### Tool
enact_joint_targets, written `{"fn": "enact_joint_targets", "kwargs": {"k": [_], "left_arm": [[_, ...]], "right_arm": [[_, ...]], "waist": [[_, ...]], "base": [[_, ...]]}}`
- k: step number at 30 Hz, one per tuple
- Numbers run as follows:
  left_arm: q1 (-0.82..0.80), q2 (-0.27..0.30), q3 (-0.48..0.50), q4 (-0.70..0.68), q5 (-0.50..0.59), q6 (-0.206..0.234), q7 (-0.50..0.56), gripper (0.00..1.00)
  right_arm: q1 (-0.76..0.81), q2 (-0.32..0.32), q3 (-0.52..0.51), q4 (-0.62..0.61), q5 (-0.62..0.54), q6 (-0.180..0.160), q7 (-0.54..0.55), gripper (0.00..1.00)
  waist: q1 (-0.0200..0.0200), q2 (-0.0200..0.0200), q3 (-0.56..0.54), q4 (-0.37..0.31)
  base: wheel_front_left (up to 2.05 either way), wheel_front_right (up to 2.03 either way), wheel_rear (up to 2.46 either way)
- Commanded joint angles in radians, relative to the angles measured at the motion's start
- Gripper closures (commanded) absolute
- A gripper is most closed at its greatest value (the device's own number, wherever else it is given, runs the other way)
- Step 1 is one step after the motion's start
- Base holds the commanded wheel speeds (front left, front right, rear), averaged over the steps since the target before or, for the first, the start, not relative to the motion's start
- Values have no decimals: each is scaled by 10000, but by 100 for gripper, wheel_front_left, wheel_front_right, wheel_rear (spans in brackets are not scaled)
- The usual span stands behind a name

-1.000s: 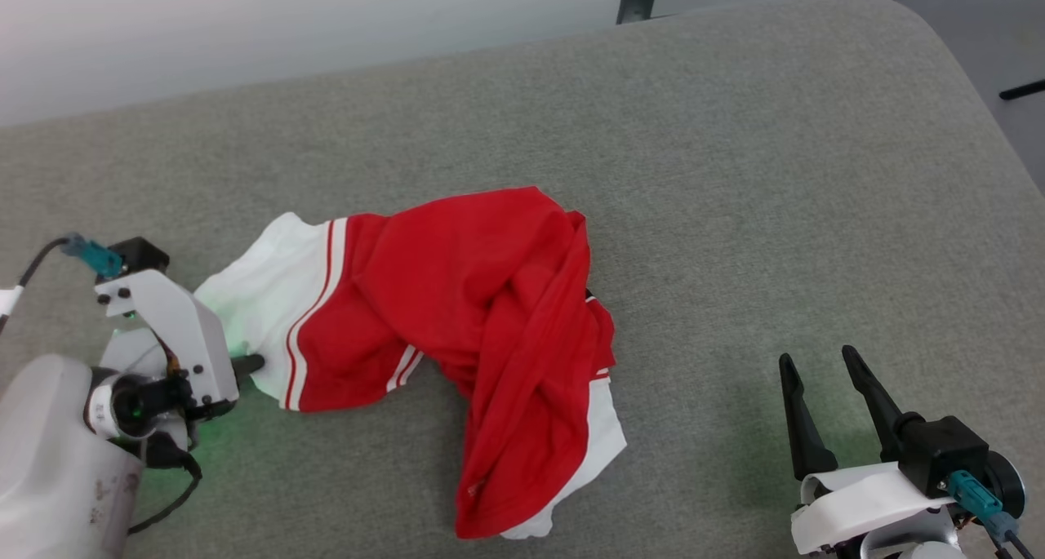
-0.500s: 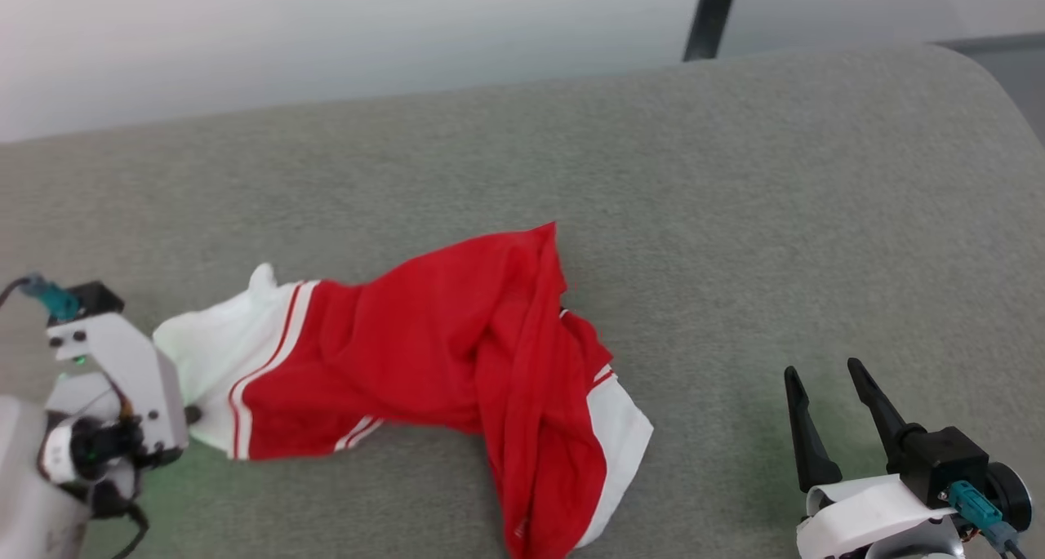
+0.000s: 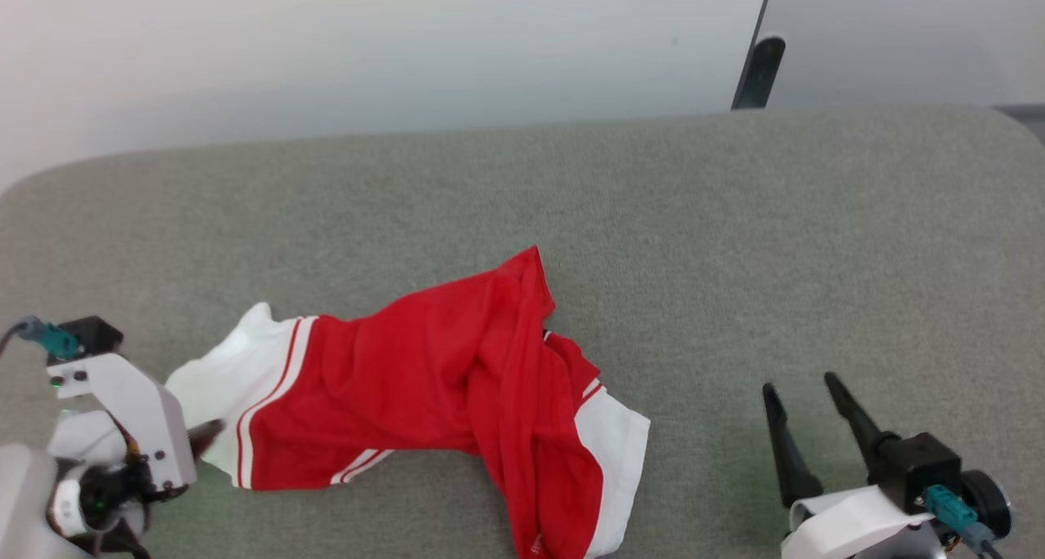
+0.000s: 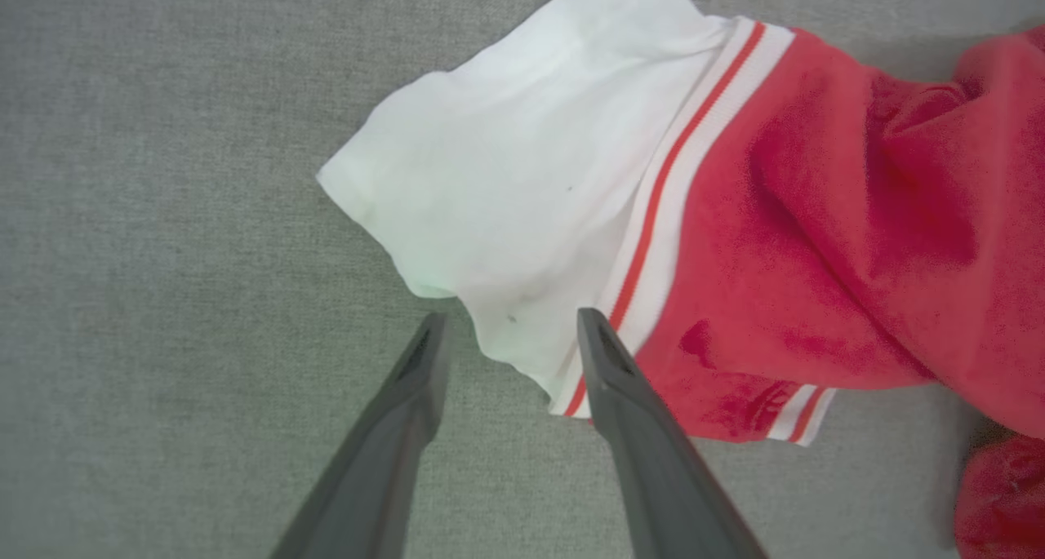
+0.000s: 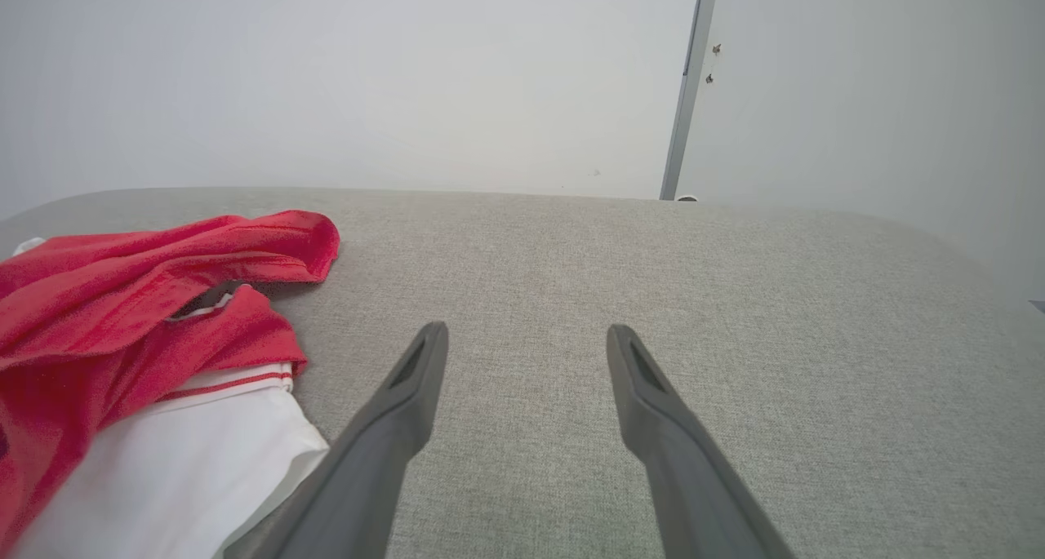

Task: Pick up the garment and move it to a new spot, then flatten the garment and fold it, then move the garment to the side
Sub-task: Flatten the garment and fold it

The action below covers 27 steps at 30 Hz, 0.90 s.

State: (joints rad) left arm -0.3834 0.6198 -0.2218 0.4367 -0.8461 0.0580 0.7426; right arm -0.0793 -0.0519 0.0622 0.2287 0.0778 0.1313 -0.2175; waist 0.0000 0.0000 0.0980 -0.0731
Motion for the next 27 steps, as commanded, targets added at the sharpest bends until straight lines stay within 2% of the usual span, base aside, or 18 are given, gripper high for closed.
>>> {"fn": "enact_joint_targets", "kwargs": {"k": [1,10,18,22,27], "left_arm": [[160,-110,27,-72,0,-121,-265,0],[602,-342,111,-846,220,-669,-1906,0],[1333,-604,280,-1916,716,-1218,-4435,0],[1831,-737,362,-2332,1047,-1382,-5831,0],[2404,-1026,460,-2525,1210,-1333,-6896,0]], "right_arm": [[160,-46,121,-32,83,-11,109,0],[472,-484,583,-428,387,-11,817,0],[751,-622,924,-723,819,-11,1582,0],[773,-763,1189,-786,1200,-11,2424,0],[738,-1033,1510,-792,1756,-11,4037,0]], "waist": [[0,0,-336,133],[0,0,-1285,467],[0,0,-1751,884],[0,0,-1851,1189],[0,0,-1885,1699]], "base": [[0,0,0],[0,0,0],[0,0,0],[0,0,0],[0,0,0]]}}
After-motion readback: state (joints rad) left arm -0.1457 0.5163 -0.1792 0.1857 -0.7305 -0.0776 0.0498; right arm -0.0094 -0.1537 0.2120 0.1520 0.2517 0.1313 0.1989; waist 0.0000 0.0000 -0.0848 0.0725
